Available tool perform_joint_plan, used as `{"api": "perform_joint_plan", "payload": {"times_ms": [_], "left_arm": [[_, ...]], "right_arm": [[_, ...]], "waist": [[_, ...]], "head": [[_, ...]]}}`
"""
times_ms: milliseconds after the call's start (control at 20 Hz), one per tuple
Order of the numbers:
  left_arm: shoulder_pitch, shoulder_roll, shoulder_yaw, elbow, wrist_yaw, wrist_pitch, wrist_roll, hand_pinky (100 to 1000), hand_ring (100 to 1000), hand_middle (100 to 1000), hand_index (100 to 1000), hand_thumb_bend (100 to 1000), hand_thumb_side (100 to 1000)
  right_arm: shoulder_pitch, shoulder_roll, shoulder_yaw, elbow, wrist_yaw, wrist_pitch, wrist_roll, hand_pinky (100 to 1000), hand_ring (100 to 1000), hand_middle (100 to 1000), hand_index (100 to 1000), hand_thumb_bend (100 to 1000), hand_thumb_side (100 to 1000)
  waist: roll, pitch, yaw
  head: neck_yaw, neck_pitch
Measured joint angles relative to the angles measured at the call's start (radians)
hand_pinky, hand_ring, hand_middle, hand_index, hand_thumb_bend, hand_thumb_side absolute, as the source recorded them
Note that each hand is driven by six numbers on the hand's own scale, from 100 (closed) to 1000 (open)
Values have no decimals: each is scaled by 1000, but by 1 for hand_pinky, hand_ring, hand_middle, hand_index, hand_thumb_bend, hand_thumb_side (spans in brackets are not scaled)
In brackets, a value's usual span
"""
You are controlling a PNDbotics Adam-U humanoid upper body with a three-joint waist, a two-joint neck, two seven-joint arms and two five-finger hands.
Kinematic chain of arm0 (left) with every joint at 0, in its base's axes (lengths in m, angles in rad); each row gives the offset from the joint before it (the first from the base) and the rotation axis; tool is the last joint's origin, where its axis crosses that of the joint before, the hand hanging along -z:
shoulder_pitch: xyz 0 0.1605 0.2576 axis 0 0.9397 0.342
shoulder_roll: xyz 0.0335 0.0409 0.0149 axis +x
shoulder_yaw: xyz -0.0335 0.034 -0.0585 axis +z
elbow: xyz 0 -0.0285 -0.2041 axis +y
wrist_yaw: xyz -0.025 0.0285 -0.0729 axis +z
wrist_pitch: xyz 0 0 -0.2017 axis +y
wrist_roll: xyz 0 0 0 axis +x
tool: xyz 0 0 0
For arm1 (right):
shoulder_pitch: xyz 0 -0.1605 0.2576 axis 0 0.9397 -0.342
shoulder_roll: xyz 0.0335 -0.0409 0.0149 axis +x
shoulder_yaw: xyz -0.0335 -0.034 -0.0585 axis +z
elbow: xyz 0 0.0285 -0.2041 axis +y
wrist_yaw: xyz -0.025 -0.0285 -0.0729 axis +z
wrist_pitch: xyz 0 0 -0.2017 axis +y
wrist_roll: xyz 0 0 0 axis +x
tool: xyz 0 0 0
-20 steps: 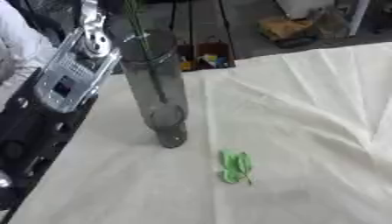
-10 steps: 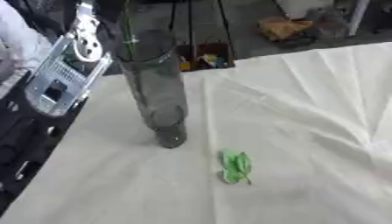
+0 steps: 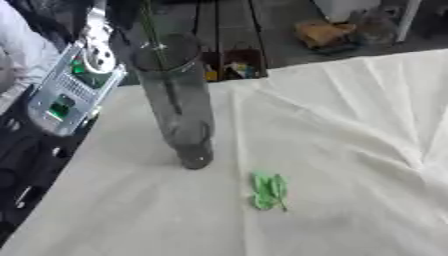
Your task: Arrange flowers into the vase.
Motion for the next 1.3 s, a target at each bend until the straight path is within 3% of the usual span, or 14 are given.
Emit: {"api": "perform_joint_plan", "payload": {"times_ms": [350,700,1300], "left_arm": [[8,0,-4,2,10,1,-1,289,521,551,576,100,863],[24,11,-15,1,-20,5,-78,336,568,598,610,100,858],[36,14,-16,-4,-48,6,-187,431,670,699,723,100,971]], "right_arm": [[0,0,0,0,0,1,1,778,822,553,681,100,1000],[0,0,0,0,0,7,0,781,823,552,681,100,1000],[-1,1,0,0,0,16,-1,782,824,551,680,100,1000]], "waist": [[0,0,0],[1,0,3],[3,0,3]], "head": [[-4,-3],[-7,-3],[-10,-4]]}}
